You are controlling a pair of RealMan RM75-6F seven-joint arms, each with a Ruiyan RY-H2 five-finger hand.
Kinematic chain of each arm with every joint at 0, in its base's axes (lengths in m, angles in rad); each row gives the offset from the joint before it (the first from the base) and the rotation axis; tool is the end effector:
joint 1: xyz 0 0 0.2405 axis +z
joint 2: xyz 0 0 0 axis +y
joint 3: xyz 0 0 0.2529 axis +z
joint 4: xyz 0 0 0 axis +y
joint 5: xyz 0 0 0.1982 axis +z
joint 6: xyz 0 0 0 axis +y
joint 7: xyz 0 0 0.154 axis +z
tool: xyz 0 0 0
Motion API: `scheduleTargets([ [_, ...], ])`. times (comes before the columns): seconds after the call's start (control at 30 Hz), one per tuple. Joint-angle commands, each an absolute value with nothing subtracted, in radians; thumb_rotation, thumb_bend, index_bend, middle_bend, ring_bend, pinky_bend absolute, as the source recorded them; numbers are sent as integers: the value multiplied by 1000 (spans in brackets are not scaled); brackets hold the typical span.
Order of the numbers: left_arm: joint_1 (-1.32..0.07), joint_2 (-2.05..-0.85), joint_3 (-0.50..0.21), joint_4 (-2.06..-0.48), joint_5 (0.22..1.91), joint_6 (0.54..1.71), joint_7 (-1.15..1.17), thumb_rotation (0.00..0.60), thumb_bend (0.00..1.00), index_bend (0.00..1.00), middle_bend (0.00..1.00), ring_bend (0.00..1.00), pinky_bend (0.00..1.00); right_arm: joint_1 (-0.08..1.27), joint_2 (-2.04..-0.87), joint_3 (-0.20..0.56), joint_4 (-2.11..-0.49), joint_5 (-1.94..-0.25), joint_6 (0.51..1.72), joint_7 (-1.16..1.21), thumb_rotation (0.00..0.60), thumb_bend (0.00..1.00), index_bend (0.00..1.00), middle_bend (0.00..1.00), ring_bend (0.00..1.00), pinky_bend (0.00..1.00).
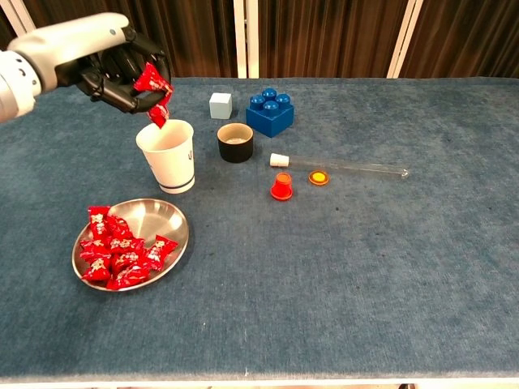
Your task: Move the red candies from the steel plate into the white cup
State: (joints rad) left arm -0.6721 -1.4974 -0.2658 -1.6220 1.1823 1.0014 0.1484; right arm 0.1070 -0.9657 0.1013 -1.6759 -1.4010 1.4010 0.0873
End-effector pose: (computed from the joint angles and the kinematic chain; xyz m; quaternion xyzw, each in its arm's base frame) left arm -0.1198 0.3385 0.0204 -0.6747 -0.4460 -0.4677 0.3566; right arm -0.3085 -0.2058 0.2133 0.5705 -0.4098 0.3771 0.6036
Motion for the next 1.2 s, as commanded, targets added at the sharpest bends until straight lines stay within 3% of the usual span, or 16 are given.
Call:
scheduleTargets([
  [0.03, -687, -1513, -266, -1594, 1155, 972, 118, 600, 390, 561, 922, 921, 829, 108, -965, 102, -1675, -1403, 1399, 90, 600, 257, 0, 31, 0, 118],
  [0.43, -683, -1542, -244, -1524, 1171, 1006, 89, 600, 372, 552, 921, 921, 829, 116, -966, 105, -1675, -1392, 1383, 84, 600, 257, 0, 30, 0, 121],
  [1.0, -682, -1548, -223, -1505, 1170, 1027, 121, 599, 275, 438, 921, 920, 829, 117, -965, 106, -1683, -1387, 1378, 73, 600, 257, 0, 30, 0, 123],
  [1.2, -643, -1520, -205, -1538, 1227, 1104, 106, 600, 266, 425, 921, 920, 829, 113, -963, 106, -1685, -1388, 1386, 75, 600, 257, 0, 30, 0, 124],
])
